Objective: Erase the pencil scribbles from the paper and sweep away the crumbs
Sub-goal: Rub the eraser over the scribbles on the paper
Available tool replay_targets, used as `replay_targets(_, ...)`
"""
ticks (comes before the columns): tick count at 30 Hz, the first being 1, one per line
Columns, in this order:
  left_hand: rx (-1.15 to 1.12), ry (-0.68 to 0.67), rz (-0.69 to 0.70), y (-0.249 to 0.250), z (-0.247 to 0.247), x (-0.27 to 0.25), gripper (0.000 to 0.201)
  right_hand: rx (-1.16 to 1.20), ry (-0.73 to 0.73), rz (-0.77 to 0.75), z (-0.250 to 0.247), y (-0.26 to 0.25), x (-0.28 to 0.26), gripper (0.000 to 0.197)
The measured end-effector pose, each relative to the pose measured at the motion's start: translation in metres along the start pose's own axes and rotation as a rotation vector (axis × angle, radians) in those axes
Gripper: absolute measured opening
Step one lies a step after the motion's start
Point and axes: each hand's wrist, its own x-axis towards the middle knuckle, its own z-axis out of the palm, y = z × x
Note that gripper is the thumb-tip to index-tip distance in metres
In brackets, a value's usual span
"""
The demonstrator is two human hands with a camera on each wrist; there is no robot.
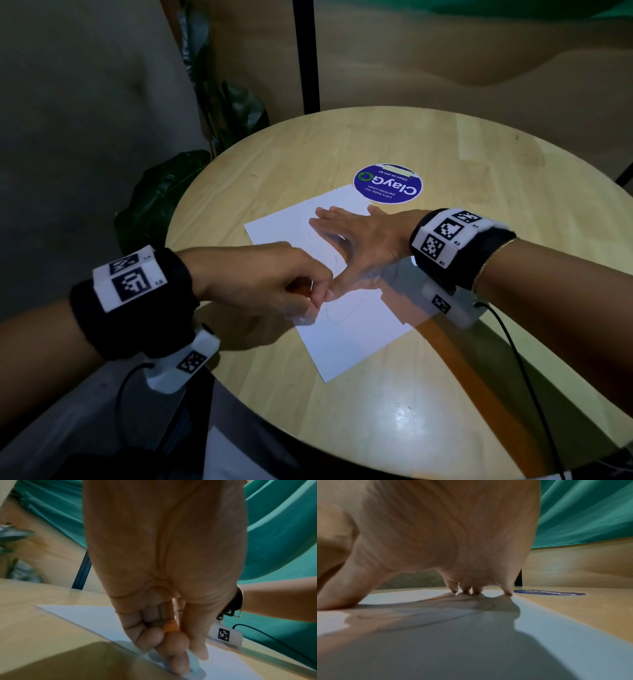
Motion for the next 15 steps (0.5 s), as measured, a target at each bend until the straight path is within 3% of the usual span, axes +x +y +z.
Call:
replay_targets(1,-0.003,0.018,-0.007,0.0,-0.002,-0.002,0.007,-0.001,0.011,-0.004,-0.001,-0.001,0.0,0.137)
replay_targets(3,-0.01,0.187,-0.023,-0.006,-0.009,-0.002,0.006,-0.014,0.058,-0.015,-0.004,-0.003,-0.002,0.13)
replay_targets(6,-0.175,0.383,-0.099,-0.015,-0.02,-0.007,0.005,0.05,0.188,-0.088,-0.012,-0.005,-0.014,0.109)
replay_targets(12,-0.453,0.496,-0.094,0.0,-0.013,-0.007,0.016,0.539,0.35,-0.295,-0.004,-0.016,-0.03,0.034)
replay_targets(15,-0.491,0.507,-0.075,0.002,-0.009,-0.001,0.013,0.691,0.431,-0.298,0.006,-0.015,-0.032,0.023)
